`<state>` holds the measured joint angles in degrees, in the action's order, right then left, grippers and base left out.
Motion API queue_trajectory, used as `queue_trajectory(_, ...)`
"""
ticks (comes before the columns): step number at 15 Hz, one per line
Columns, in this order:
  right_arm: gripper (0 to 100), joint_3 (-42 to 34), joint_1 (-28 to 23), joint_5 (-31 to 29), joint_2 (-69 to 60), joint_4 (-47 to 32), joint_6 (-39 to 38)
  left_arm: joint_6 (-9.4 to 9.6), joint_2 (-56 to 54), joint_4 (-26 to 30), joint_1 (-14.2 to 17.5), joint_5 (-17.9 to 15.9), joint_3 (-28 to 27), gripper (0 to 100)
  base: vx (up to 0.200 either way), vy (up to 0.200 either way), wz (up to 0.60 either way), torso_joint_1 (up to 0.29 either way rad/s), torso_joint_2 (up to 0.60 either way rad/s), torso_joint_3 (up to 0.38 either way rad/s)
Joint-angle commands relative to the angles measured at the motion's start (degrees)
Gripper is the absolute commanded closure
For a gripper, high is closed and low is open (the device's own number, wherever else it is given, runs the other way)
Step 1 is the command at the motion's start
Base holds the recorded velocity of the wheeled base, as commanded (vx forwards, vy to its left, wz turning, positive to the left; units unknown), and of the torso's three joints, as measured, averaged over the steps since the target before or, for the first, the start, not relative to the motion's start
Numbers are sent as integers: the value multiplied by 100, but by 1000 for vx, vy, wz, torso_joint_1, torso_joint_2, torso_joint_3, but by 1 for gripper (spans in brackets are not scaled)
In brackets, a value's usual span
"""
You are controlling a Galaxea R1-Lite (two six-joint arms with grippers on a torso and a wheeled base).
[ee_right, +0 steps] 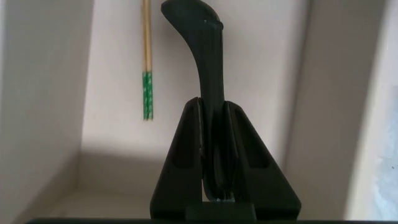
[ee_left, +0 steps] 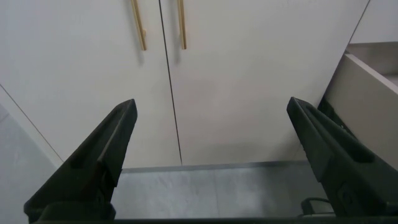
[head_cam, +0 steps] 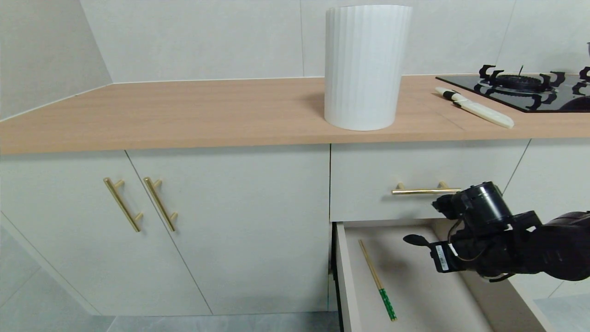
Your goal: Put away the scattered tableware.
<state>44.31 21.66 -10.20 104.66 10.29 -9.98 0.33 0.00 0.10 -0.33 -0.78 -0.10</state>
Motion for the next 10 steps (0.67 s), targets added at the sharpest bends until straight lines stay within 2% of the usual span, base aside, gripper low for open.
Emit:
queue_trajectory(1, 100, -28, -13, -236, 1233, 641, -135, 2, 0, -1, -2, -1, 1, 0, 0, 0, 0, 0, 0, 0)
queue_trajectory(5, 100, -37, -4, -904, 2533, 2047, -294, 2, 0, -1, -2, -1, 1, 0, 0, 0, 0, 0, 0, 0)
queue_trajectory(10, 100, -46, -13, -1010, 2674, 2258, -294, 2, 0, -1, -2, -1, 1, 0, 0, 0, 0, 0, 0, 0)
